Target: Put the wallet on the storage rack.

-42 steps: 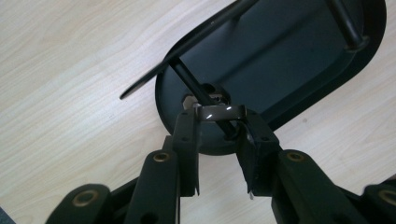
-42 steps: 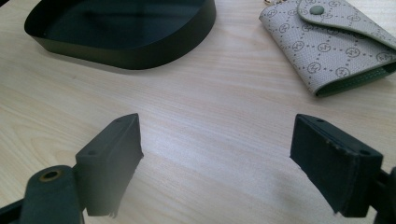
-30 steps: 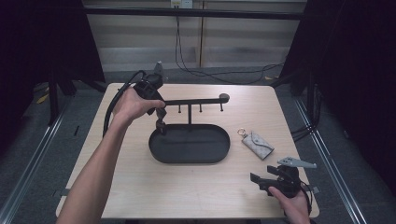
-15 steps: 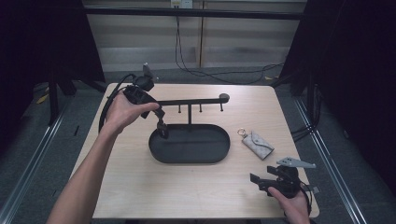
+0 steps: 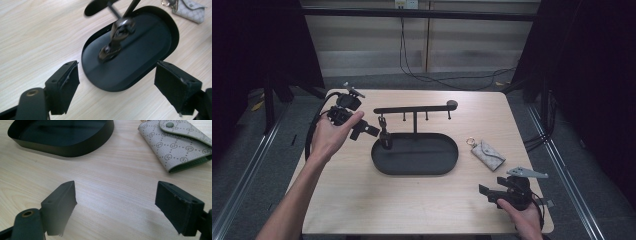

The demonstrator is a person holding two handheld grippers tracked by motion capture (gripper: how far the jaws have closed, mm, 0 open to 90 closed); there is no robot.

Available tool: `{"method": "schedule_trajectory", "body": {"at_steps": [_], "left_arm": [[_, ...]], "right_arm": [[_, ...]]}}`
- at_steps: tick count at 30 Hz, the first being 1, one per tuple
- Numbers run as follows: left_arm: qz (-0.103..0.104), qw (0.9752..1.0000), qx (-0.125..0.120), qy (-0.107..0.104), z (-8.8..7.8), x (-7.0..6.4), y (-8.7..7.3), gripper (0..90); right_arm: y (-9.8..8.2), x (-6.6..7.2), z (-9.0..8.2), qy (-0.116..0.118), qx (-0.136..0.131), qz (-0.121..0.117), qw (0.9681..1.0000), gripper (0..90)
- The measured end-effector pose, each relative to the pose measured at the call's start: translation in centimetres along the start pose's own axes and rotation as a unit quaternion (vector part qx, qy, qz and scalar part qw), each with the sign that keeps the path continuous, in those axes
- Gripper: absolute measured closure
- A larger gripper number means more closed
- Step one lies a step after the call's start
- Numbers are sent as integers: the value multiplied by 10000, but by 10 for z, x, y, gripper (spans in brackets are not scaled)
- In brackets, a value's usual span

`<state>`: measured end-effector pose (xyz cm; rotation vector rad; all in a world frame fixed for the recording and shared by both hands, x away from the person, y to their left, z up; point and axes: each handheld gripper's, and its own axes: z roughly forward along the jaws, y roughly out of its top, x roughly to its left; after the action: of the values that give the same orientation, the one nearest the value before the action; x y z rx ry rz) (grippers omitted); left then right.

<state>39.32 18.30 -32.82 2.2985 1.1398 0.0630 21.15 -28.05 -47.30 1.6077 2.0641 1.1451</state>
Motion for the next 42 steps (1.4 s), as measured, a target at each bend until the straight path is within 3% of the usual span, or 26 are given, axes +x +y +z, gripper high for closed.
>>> {"method": "schedule_trajectory", "body": {"at_steps": [3, 5, 9, 14, 16, 17, 19, 26, 29, 30, 33, 35, 38, 42], "left_arm": [[63, 10000, -74, -4, 0, 2, -12, 201], [225, 9995, -74, 192, 1, -1, -21, 211], [446, 9987, -200, 143, 4, -1, -38, 217], [422, 9981, -453, 33, 7, 2, -59, 216], [389, 9977, -548, 86, 9, 3, -78, 216], [389, 9977, -548, 86, 9, 3, -78, 217], [220, 9971, -719, 102, 11, 2, -94, 217], [70, 9967, -800, -148, 21, -2, -122, 206], [101, 9968, -793, -41, 23, -5, -127, 206], [163, 9966, -788, -192, 24, -8, -132, 219], [295, 9966, -766, -110, 27, -13, -138, 241], [299, 9962, -808, -156, 29, -14, -144, 241], [141, 9961, -860, -134, 33, -14, -156, 241], [158, 9961, -851, -194, 37, -14, -172, 242]], "right_arm": [[-1, 0, -1, -19, -16, 20, 10000, 165], [-1, -1, -1, -32, -39, 42, 10000, 165], [0, -2, 0, -46, -24, 39, 10000, 165], [-1, -2, -1, -68, -25, 74, 9999, 164], [-1, -3, -1, -82, -17, 90, 9999, 165], [-1, -3, -1, -82, -17, 90, 9999, 165], [0, -3, 0, -76, -6, 89, 9999, 165], [0, -3, -1, -81, -11, 107, 9999, 164], [1, -4, -1, -96, -6, 139, 9999, 165], [1, -4, -1, -153, -16, 164, 9997, 164], [2, -4, -2, -121, -33, 146, 9998, 164], [3, -5, -3, -147, -56, 140, 9998, 164], [4, -5, -5, -192, -62, 140, 9997, 165], [10, -5, -6, -239, -49, 139, 9996, 167]]}}
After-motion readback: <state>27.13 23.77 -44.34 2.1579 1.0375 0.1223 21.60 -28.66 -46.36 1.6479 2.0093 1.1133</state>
